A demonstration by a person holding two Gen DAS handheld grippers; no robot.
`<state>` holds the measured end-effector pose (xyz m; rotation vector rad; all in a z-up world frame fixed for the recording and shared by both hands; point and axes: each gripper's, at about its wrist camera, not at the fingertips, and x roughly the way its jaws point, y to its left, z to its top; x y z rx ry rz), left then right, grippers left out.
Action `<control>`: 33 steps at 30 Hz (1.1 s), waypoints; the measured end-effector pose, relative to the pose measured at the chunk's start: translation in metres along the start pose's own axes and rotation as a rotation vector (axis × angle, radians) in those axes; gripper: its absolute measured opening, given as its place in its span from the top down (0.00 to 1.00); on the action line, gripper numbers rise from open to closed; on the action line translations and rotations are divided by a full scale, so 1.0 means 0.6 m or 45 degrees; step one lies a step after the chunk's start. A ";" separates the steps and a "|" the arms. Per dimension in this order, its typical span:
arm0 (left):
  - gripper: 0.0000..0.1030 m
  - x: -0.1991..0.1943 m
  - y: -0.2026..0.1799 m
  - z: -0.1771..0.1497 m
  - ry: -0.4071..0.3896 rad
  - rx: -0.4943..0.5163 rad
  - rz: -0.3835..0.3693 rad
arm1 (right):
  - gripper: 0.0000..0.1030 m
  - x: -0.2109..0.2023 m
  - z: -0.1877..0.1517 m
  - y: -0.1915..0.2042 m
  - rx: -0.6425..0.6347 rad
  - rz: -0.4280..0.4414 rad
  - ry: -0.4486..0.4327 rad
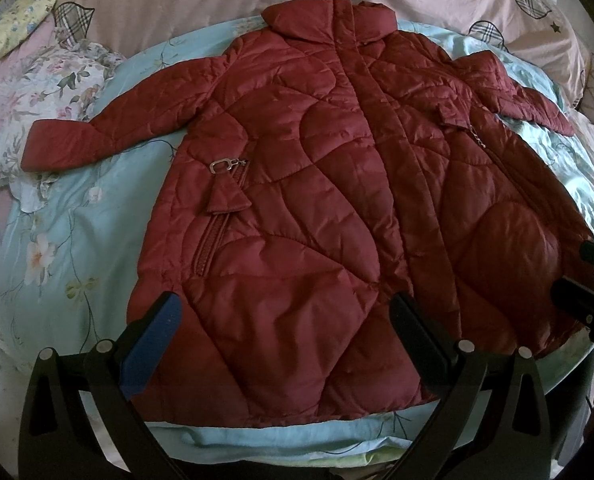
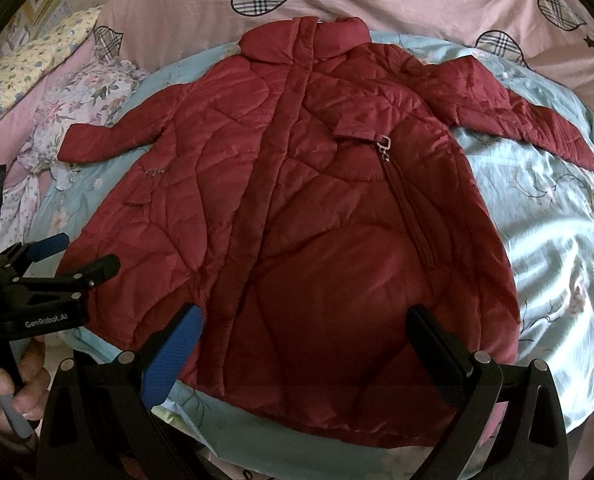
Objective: Fold large clothes
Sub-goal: 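Move the right tool toward the red coat's sleeve beside it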
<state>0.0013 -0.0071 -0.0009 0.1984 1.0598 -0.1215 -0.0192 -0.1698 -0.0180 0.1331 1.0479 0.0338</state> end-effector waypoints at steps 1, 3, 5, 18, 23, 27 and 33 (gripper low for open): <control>0.00 0.000 -0.001 0.000 0.001 -0.001 -0.001 | 0.01 0.000 0.000 0.000 0.002 0.003 0.001; 0.00 0.000 0.000 0.000 0.003 -0.002 -0.007 | 0.01 0.000 0.006 0.001 -0.001 0.007 -0.001; 0.00 0.000 -0.002 0.001 0.003 -0.002 -0.007 | 0.01 0.000 0.007 0.002 -0.005 0.003 -0.009; 0.00 0.022 0.006 0.015 0.088 -0.018 -0.076 | 0.01 0.001 0.018 -0.016 0.041 0.021 -0.012; 0.00 0.028 0.011 0.021 0.049 -0.027 -0.079 | 0.01 -0.007 0.027 -0.035 0.099 0.051 -0.060; 0.00 0.034 0.017 0.030 0.043 -0.033 -0.063 | 0.01 -0.011 0.037 -0.052 0.134 0.056 -0.090; 0.00 0.045 0.024 0.049 0.039 -0.046 -0.054 | 0.01 -0.016 0.053 -0.092 0.180 0.036 -0.177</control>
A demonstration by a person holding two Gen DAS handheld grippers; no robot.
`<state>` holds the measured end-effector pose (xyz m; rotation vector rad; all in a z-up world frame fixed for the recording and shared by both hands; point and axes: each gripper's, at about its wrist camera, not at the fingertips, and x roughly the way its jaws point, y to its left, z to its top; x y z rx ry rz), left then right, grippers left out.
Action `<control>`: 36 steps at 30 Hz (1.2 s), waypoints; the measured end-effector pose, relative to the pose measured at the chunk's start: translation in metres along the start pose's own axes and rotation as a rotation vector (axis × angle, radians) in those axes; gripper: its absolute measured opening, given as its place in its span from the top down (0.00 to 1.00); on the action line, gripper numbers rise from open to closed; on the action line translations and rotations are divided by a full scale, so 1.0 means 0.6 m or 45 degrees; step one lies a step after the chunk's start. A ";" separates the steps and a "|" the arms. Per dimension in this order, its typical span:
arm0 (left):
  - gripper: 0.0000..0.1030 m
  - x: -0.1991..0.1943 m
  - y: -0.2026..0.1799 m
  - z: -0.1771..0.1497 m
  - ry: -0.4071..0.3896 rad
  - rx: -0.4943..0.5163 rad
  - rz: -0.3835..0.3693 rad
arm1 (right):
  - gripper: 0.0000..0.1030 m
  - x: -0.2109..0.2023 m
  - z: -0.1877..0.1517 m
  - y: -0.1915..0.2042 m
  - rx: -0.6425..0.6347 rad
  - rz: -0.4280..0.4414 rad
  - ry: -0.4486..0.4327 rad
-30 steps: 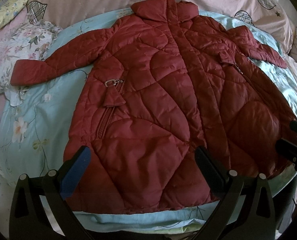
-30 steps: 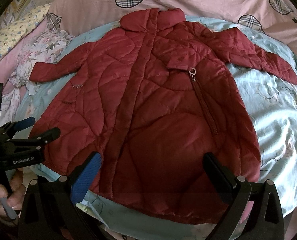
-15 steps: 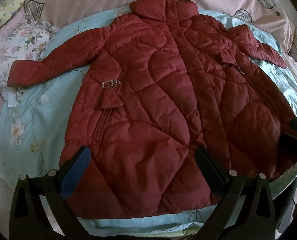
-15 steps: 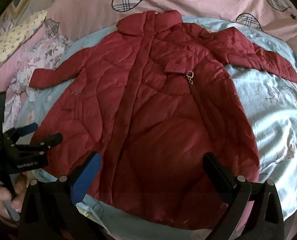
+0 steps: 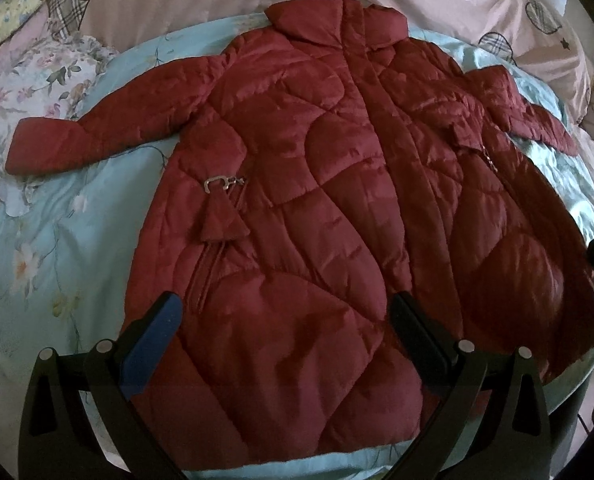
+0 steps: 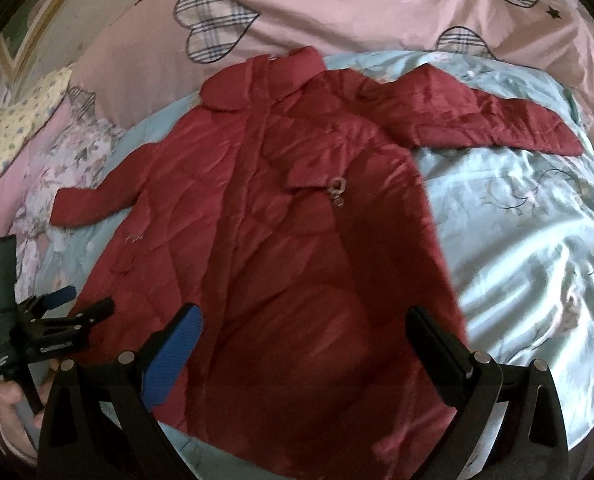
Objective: Fold large clothes
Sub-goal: 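Move the right tool toward the red coat's sleeve beside it, then grasp the sleeve cuff with the right tool and lift it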
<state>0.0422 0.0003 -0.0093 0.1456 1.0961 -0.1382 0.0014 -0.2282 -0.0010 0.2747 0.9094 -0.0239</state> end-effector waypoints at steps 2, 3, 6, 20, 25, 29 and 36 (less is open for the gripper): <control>0.00 0.005 0.003 0.009 -0.009 -0.006 0.000 | 0.01 -0.002 0.009 -0.017 0.014 -0.023 -0.020; 0.00 0.007 0.003 0.011 -0.001 -0.005 0.007 | 0.01 -0.002 0.015 -0.027 0.029 -0.027 -0.025; 0.00 0.014 0.008 0.023 -0.007 -0.019 -0.008 | 0.01 -0.005 0.033 -0.064 0.083 -0.033 -0.049; 0.00 0.058 0.025 0.067 0.049 -0.080 -0.003 | 0.01 -0.002 0.147 -0.298 0.394 -0.143 -0.200; 0.00 0.075 0.022 0.076 0.076 -0.085 0.003 | 0.02 0.018 0.178 -0.402 0.584 -0.137 -0.277; 0.00 0.085 0.017 0.081 0.078 -0.087 -0.003 | 0.04 0.045 0.201 -0.489 0.712 -0.153 -0.321; 0.00 0.110 0.008 0.086 0.104 -0.082 0.001 | 0.22 0.094 0.232 -0.600 0.807 -0.265 -0.350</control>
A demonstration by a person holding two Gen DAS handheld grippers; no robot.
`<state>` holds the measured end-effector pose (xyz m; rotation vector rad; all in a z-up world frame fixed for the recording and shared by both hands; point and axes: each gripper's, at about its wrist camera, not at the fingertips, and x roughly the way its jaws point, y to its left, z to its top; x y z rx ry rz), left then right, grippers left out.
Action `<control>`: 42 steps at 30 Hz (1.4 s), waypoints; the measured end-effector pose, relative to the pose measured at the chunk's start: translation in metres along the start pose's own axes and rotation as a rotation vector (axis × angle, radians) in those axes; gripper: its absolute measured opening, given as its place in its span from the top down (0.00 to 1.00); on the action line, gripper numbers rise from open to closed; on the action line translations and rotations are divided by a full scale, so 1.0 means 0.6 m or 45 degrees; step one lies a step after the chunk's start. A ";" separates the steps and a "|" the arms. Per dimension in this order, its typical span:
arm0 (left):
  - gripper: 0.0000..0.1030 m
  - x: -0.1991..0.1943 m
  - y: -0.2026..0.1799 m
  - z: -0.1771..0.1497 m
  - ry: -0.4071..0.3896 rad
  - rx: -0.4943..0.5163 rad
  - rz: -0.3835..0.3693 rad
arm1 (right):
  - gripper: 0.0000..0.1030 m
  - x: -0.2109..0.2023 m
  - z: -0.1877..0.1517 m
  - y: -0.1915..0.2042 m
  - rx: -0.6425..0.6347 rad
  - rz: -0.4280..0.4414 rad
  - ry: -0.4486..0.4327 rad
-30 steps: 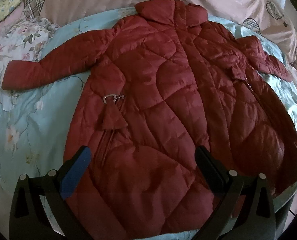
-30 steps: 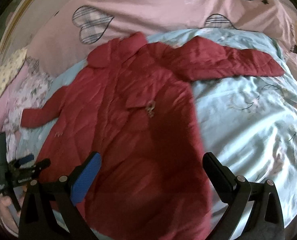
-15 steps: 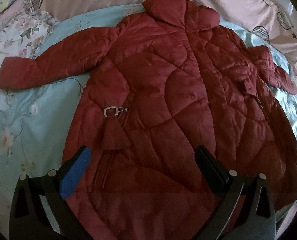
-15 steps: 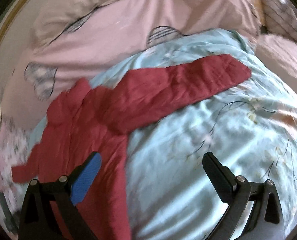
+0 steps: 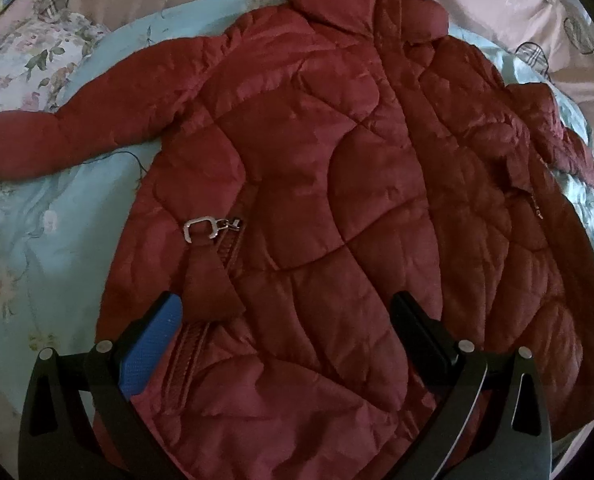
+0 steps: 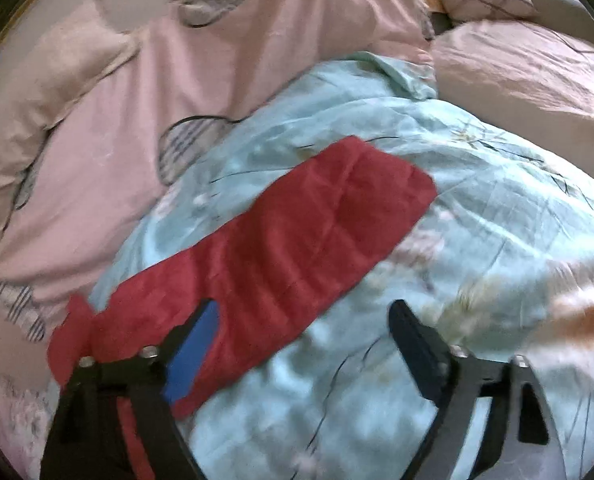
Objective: Fold large clothes
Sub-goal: 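Grasp the sleeve cuff with the right tool and lift it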
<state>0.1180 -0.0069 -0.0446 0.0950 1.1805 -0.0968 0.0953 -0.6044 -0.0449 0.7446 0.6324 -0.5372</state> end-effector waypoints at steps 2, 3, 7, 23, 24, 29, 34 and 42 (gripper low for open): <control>0.00 0.008 -0.003 0.003 0.009 0.001 0.001 | 0.28 0.021 0.009 -0.009 0.008 -0.011 0.003; 0.00 0.011 -0.005 0.004 0.013 0.002 0.004 | 0.30 0.034 0.015 -0.016 0.022 -0.007 0.005; 0.00 0.022 -0.010 0.008 0.024 0.008 0.009 | 0.36 0.074 0.029 -0.032 0.059 0.004 0.022; 0.00 0.044 -0.026 0.007 0.025 0.027 -0.016 | 0.93 0.028 0.040 0.021 0.026 0.297 -0.140; 0.00 0.043 -0.026 0.007 0.020 0.028 -0.016 | 0.93 0.019 0.037 0.038 -0.001 0.325 -0.141; 0.00 0.035 -0.018 0.006 -0.007 0.019 -0.015 | 0.93 -0.022 0.013 0.120 -0.127 0.440 -0.139; 0.00 0.033 0.006 0.008 -0.008 -0.032 -0.026 | 0.93 -0.062 -0.037 0.232 -0.297 0.587 -0.088; 0.00 0.029 0.044 0.014 -0.015 -0.111 -0.079 | 0.93 -0.066 -0.142 0.382 -0.475 0.777 0.084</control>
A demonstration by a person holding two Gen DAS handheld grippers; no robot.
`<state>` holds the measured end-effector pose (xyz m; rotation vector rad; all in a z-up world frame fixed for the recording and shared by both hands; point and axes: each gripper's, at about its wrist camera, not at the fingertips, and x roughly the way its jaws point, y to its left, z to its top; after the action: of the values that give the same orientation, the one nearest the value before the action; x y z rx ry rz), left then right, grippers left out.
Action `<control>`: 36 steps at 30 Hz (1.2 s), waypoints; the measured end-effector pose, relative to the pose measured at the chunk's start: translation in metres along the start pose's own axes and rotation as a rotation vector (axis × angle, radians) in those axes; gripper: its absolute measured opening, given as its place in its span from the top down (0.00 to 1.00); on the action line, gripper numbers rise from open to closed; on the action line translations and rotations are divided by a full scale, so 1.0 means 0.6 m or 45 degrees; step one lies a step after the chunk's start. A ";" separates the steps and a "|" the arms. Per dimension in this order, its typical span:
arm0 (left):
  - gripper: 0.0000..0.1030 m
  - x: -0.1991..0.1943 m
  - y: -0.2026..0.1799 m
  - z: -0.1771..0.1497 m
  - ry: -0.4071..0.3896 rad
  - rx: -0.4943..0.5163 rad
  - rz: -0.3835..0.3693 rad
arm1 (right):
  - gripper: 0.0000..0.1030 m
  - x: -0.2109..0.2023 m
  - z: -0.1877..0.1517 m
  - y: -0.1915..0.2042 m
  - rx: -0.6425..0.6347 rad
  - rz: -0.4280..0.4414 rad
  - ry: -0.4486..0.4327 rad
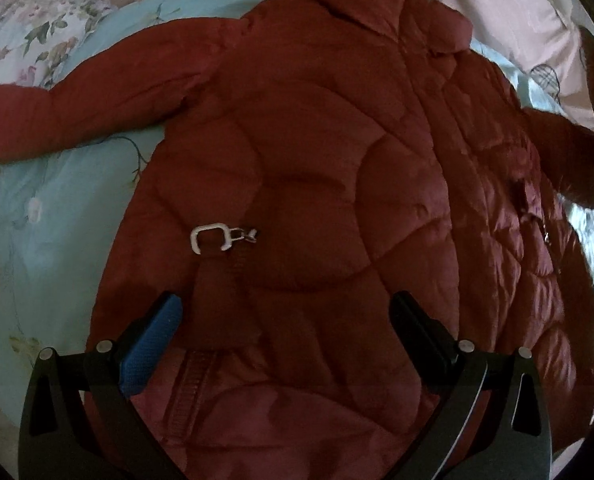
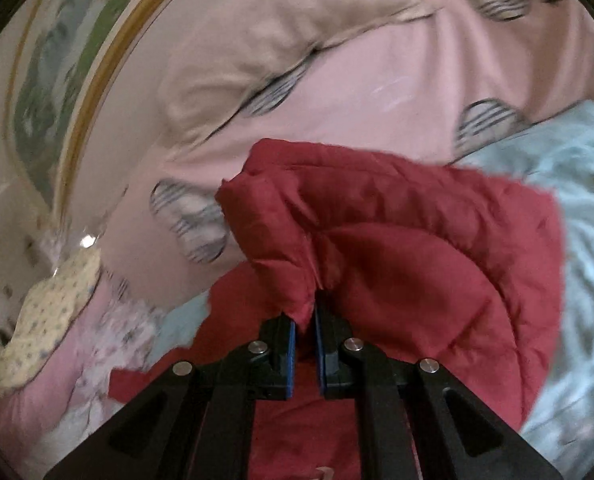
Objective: Fold large clothes
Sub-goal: 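Grasp the sleeve cuff with the right tool and lift it, then fold the held sleeve across the coat body toward the left tool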
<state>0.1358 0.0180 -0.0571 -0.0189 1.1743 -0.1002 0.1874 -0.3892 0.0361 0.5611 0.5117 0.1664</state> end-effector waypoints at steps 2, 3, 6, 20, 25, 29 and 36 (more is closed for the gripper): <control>0.00 -0.003 0.011 0.002 -0.010 -0.016 -0.014 | 0.93 0.026 -0.017 0.029 -0.032 0.035 0.049; 0.00 -0.005 0.015 0.002 -0.014 -0.025 -0.019 | 0.93 0.043 -0.027 0.047 -0.051 0.056 0.083; 0.00 -0.008 0.028 0.005 -0.030 -0.049 -0.029 | 0.93 0.086 -0.056 0.086 -0.090 0.092 0.164; 0.00 -0.009 0.086 0.029 -0.015 -0.177 -0.227 | 0.93 0.275 -0.217 0.180 -0.204 0.116 0.495; 0.00 -0.010 0.094 0.065 -0.024 -0.189 -0.335 | 0.93 0.305 -0.264 0.209 -0.319 0.132 0.545; 0.00 -0.007 0.101 0.116 -0.025 -0.212 -0.432 | 0.87 0.313 -0.292 0.229 -0.426 0.152 0.554; 0.00 0.023 0.094 0.231 -0.006 -0.218 -0.581 | 0.85 0.318 -0.306 0.226 -0.460 0.145 0.566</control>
<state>0.2725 0.0676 -0.0200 -0.4388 1.1542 -0.4005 0.2571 -0.1353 -0.1029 0.1947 0.8599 0.4883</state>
